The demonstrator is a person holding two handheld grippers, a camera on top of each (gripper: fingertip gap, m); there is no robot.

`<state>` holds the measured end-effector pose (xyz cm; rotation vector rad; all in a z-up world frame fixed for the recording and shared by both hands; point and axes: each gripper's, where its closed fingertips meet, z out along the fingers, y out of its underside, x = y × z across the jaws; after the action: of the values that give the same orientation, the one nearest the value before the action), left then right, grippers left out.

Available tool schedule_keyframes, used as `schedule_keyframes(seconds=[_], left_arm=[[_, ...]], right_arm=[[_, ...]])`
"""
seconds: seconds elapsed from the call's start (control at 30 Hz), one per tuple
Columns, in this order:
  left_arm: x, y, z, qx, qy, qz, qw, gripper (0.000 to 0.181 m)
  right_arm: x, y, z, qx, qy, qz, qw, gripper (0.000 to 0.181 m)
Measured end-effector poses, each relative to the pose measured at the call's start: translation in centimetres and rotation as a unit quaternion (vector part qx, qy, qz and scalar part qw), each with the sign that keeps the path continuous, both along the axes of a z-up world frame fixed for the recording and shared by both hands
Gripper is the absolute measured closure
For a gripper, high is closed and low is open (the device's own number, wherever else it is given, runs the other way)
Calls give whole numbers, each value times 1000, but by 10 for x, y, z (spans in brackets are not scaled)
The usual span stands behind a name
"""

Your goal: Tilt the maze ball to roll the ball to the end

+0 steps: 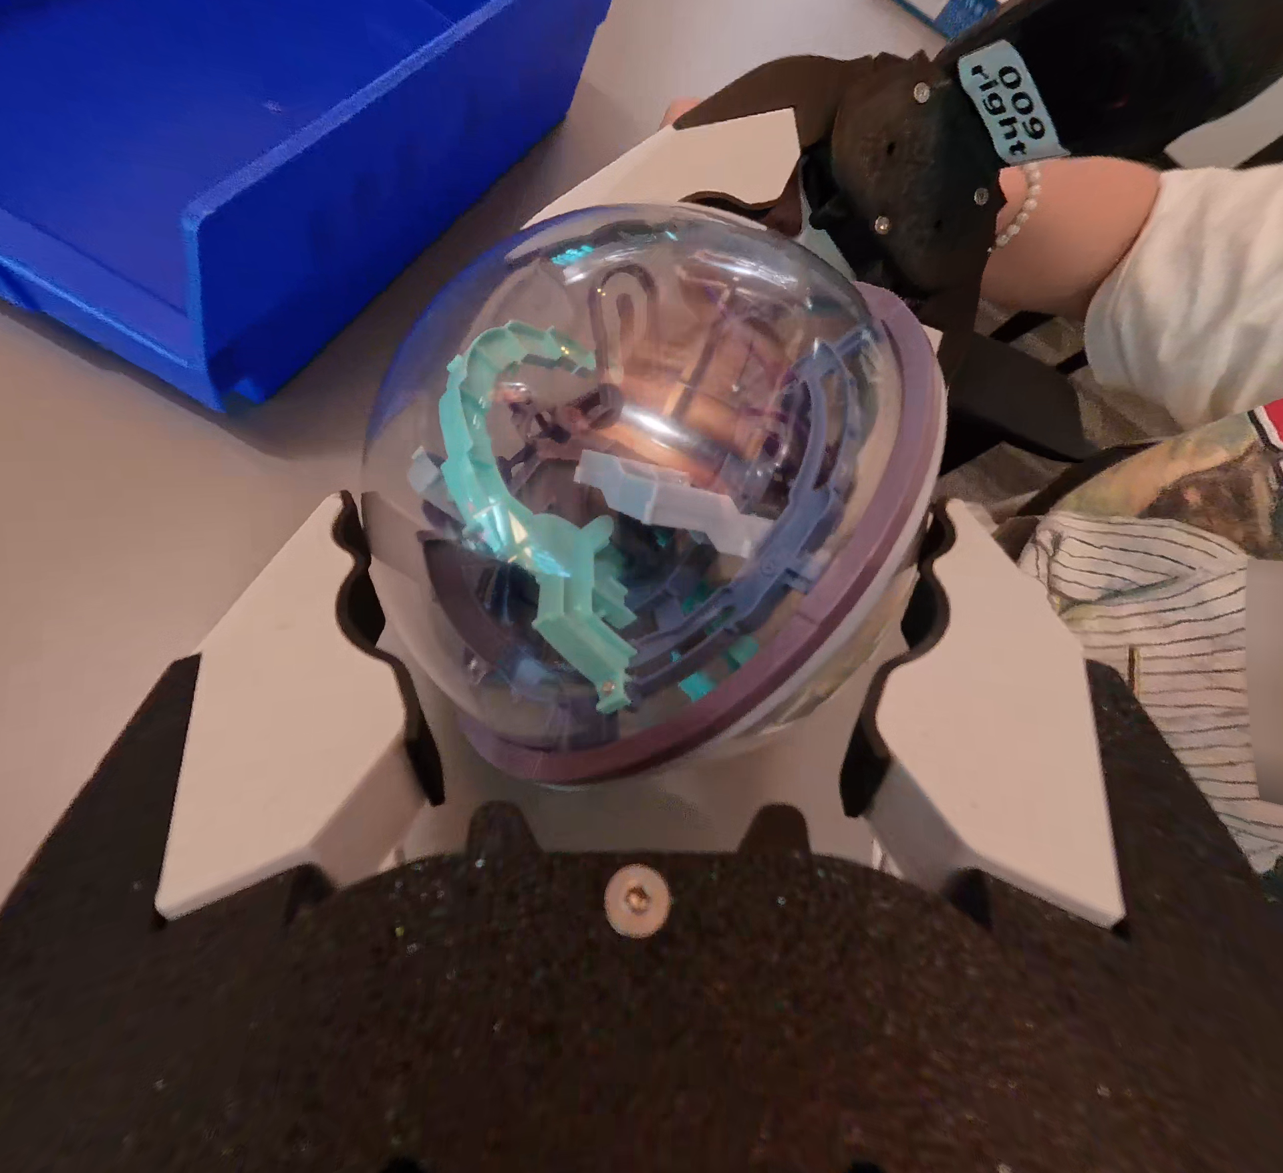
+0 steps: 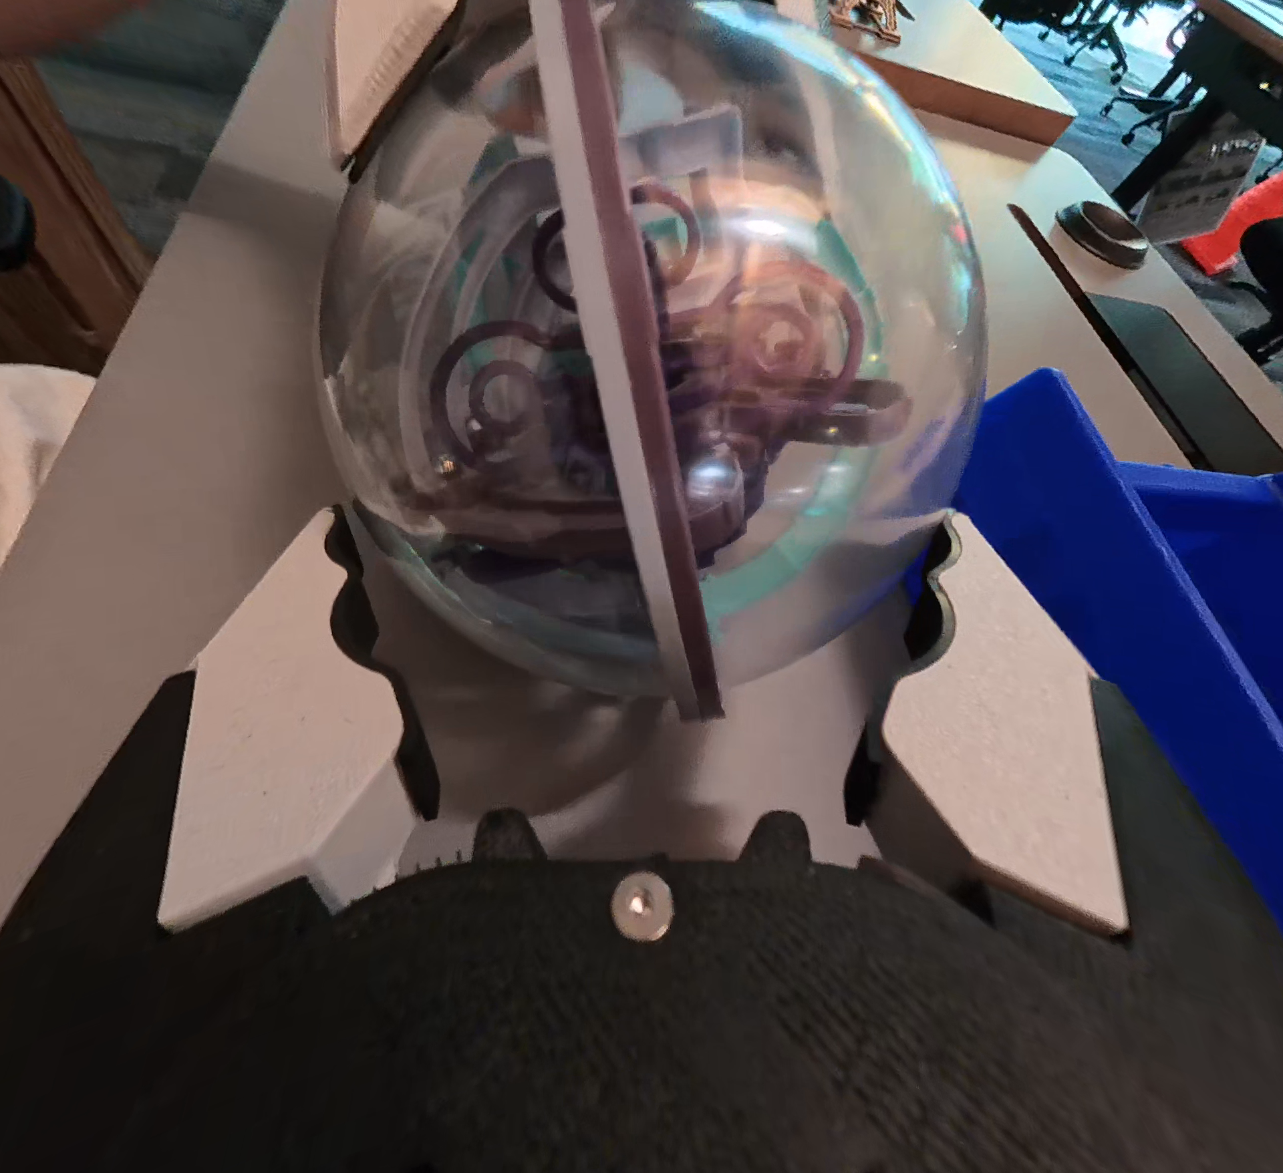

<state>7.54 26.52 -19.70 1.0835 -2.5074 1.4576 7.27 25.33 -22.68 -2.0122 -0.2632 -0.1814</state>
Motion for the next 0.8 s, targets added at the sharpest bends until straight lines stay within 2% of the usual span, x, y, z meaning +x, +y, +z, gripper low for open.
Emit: schedule_keyframes(seconds=[0.23,0.67,0.8], left_arm=[[-7,-10,-9,34,29,-56,997,32],[20,-43,3,34,20,-36,999,31],[22,-57,0,52,20,-53,997,25]], right_arm=[[1,-9,2,-8,-55,-5,998,24],[18,-38,-8,-8,19,-84,996,26],[22,-49,-19,-37,-17,-92,995,27]])
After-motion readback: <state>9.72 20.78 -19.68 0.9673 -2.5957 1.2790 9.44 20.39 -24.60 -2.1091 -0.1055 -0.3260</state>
